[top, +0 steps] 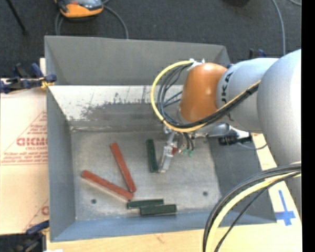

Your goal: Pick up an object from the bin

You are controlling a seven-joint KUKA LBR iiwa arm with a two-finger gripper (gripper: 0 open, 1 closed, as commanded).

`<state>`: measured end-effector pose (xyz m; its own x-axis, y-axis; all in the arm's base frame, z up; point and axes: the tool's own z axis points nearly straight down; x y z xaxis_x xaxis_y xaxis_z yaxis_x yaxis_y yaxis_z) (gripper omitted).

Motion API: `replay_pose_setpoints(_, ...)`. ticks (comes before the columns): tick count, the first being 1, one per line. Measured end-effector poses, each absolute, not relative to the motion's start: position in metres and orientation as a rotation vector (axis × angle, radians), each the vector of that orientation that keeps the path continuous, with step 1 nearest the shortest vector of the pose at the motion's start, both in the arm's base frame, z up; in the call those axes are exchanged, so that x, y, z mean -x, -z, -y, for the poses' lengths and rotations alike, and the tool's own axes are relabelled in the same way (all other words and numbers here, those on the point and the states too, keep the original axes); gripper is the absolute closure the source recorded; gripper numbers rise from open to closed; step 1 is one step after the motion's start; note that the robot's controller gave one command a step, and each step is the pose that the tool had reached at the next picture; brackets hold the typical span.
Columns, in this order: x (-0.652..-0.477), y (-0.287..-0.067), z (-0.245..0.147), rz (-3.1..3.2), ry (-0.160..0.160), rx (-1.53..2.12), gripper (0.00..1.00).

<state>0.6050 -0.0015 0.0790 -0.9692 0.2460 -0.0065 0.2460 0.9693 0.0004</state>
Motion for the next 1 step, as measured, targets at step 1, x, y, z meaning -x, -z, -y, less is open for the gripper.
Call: replay_pose_setpoints(1,-0.6087,-0.0758,0.0043,-3.119,-0.005,-0.344,0.0)
